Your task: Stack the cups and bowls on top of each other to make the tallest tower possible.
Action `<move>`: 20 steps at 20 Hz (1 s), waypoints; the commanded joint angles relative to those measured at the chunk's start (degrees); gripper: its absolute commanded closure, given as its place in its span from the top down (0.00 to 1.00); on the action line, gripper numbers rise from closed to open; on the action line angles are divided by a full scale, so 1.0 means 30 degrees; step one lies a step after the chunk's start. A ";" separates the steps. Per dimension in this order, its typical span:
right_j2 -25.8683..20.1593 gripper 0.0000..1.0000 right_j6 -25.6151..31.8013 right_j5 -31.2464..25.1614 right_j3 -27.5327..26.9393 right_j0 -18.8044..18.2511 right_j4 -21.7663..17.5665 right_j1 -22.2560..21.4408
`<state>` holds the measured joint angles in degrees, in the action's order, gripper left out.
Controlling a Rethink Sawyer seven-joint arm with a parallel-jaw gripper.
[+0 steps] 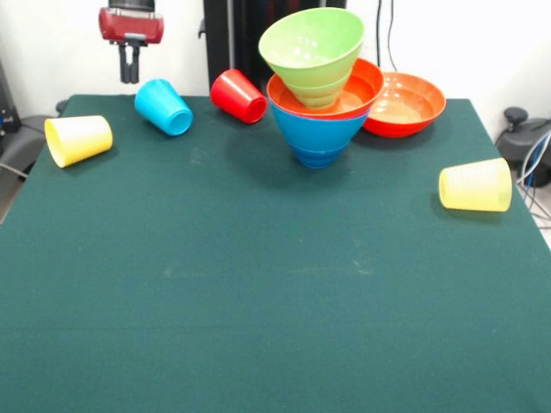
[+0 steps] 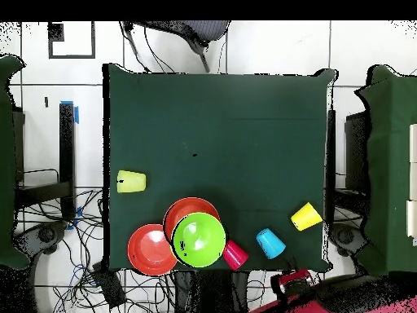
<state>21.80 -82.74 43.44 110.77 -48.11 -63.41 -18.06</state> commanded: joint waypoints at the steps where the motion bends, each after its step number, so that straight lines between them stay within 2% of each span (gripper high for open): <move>1: -0.0501 0.00 0.2378 -0.0070 -0.2538 0.1447 0.1303 0.1323; 6: -0.0205 0.00 0.2030 0.0114 -0.2697 0.1724 0.1226 0.1747; 8: -0.0224 0.00 0.1498 -0.0136 -0.2798 0.1878 0.0697 0.1723; 9: -0.0442 0.00 0.0711 -0.0744 -0.2887 0.2104 -0.0527 0.1632; 11: -0.0581 0.00 -0.0029 -0.0955 -0.2858 0.2295 -0.1380 0.1576; 13: -0.0580 0.00 -0.0248 -0.0932 -0.2856 0.2347 -0.1551 0.1496; 17: -0.0597 0.00 -0.0315 -0.0818 -0.2861 0.2311 -0.1527 0.1468; 20: -0.0324 0.00 0.1026 -0.0029 -0.2872 0.2057 -0.0110 0.1846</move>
<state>24.69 -82.74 43.46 109.51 -43.67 -65.98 -15.28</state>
